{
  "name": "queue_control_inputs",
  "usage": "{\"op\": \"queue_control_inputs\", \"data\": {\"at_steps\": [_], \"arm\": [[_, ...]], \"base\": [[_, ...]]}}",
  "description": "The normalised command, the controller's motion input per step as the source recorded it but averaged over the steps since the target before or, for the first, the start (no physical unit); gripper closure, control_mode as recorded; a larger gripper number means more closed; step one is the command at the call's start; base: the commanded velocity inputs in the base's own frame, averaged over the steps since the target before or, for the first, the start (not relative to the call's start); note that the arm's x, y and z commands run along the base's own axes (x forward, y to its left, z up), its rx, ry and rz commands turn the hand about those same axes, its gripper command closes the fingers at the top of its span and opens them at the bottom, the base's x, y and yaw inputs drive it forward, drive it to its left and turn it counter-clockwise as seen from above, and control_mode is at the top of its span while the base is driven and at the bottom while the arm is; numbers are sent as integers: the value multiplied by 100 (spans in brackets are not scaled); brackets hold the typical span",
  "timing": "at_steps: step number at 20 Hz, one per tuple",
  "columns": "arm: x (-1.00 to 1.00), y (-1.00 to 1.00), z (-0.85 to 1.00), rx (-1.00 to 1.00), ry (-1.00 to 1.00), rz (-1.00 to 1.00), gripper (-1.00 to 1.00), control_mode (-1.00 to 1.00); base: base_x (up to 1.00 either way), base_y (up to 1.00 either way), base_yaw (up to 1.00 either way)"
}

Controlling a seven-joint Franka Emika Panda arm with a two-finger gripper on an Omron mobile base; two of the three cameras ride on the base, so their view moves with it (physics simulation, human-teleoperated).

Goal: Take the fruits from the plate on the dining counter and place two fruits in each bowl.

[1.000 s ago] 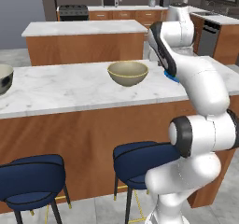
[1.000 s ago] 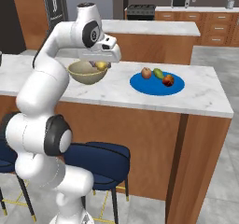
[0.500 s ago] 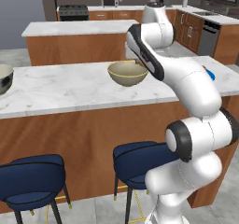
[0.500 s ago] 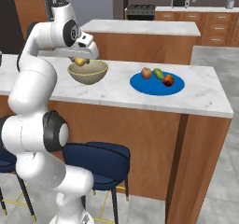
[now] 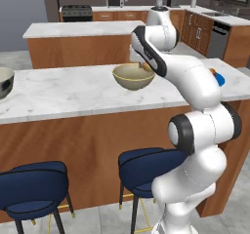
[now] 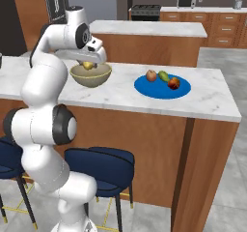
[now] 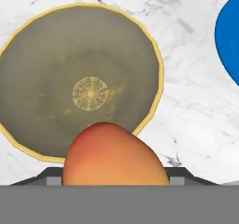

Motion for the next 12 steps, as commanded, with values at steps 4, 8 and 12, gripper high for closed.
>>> {"op": "queue_control_inputs", "data": {"at_steps": [4, 8, 12], "arm": [[1, 3, -58, 0, 0, 0, 100, -100], [1, 12, -40, 0, 0, 0, 100, -100], [4, 20, -1, 0, -2, 0, 100, -100]], "base": [[0, 0, 0], [0, 0, 0], [0, 0, 0]]}}
